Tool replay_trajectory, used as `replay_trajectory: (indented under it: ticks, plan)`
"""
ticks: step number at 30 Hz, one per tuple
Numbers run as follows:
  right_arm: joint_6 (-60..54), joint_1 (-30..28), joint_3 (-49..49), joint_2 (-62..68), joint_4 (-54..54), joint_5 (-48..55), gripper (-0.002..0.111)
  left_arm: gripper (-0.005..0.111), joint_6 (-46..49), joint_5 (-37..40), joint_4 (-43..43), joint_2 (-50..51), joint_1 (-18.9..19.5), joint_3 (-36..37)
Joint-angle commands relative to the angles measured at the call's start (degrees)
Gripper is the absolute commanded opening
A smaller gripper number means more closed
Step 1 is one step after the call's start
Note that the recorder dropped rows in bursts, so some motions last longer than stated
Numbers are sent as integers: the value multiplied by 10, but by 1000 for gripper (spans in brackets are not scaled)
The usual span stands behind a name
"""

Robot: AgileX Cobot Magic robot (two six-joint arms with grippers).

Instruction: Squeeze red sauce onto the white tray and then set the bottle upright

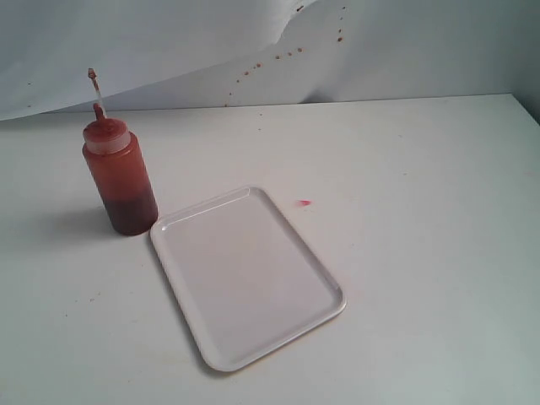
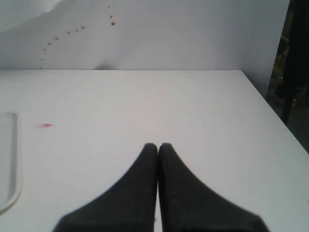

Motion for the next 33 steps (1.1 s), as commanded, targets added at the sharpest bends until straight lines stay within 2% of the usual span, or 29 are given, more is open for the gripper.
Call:
replay_trajectory:
  ticks: [1,6,11,19,25,33]
  plan:
    - [-2,2,2,-4,3,-6,0,0,3,-13,-1,121,1,-21]
    - [-2,2,2,-4,3,-6,0,0,3,-43,0,204,1,-21]
    - [-2,2,2,-4,3,-6,0,0,3,-53,2,240,1,-21]
    - [-2,2,2,-4,3,-6,0,0,2,-57,39,246,1,-21]
    - [-2,2,2,-4,3,-6,0,0,5,-69,155,246,1,-21]
    - [-2,2,2,-4,3,-6,0,0,8,-88,181,246,1,-21]
